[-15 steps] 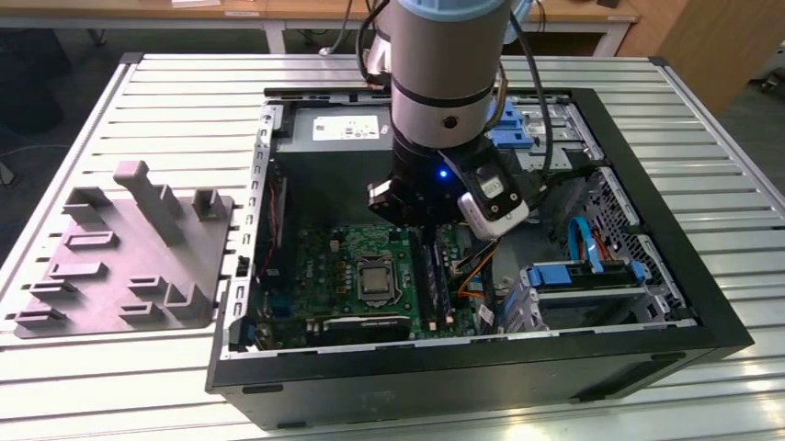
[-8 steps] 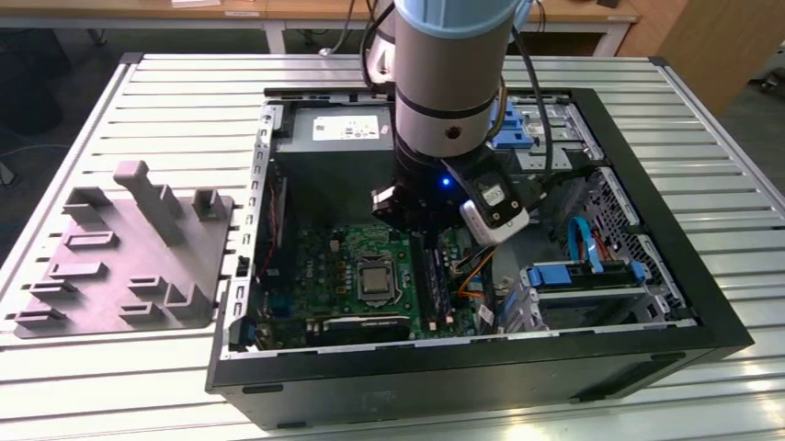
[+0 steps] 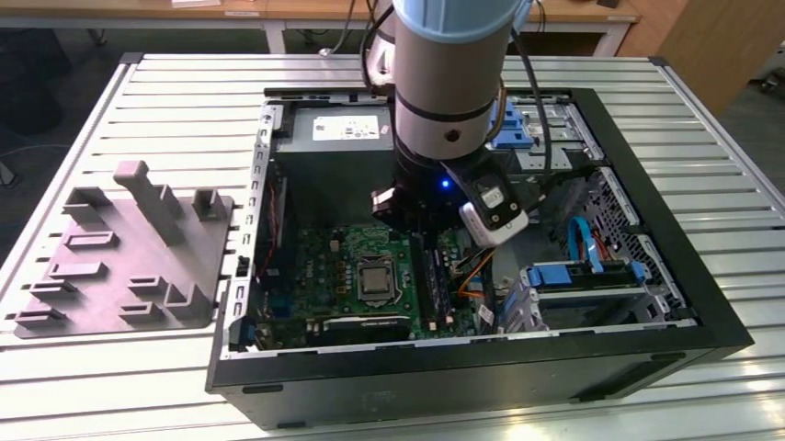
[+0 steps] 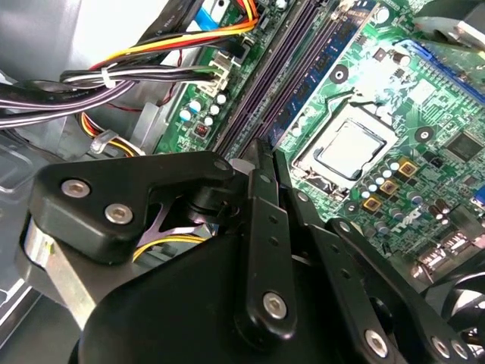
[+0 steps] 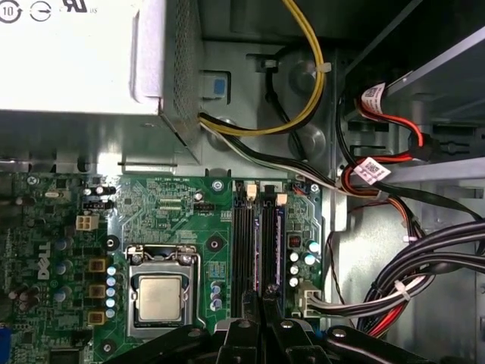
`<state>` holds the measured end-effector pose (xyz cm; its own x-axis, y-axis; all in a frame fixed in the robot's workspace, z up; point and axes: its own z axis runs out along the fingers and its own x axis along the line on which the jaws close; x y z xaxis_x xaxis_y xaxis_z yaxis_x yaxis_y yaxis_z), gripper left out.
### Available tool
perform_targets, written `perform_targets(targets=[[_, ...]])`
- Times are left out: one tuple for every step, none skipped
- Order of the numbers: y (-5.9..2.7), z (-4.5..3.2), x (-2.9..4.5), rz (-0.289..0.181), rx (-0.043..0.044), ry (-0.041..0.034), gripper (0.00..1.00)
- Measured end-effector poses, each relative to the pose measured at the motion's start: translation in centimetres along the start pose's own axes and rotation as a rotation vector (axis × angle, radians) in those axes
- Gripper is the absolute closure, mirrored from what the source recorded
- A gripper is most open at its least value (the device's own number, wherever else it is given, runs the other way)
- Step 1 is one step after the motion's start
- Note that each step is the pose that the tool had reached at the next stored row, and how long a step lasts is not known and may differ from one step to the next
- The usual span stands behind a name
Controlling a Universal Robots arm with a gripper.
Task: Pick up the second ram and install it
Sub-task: 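Insert the second ram into the second slot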
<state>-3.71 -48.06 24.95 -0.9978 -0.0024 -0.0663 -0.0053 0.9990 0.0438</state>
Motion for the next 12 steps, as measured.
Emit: perform_targets(targets=[[-0.02,0.01,0.0,0.0,-0.0016,0.0001,0.87],[-0.05,0.03,0.0,0.0,-0.0041,0.0,0.87],[-0.08,0.04,0.0,0.0,-0.0058,0.0,0.87],[-0.11,0.06,0.0,0.001,-0.0076,0.0,0.87],[-0.12,0.14,0.01,0.001,-0.009,-0.0001,0.87],[-0.13,0.25,0.02,0.001,-0.0103,-0.0002,0.87],[-0.14,0.4,0.03,0.001,-0.0108,-0.0001,0.87],[-0.15,0.55,0.04,0.001,-0.0117,-0.0001,0.87],[-0.16,0.66,0.04,0.001,-0.0124,-0.0001,0.87],[-0.16,0.76,0.05,0.001,-0.0132,0.0,0.87],[-0.17,0.87,0.06,0.001,-0.0137,-0.0001,0.87],[-0.17,0.98,0.07,0.001,-0.0141,-0.0001,0.87]])
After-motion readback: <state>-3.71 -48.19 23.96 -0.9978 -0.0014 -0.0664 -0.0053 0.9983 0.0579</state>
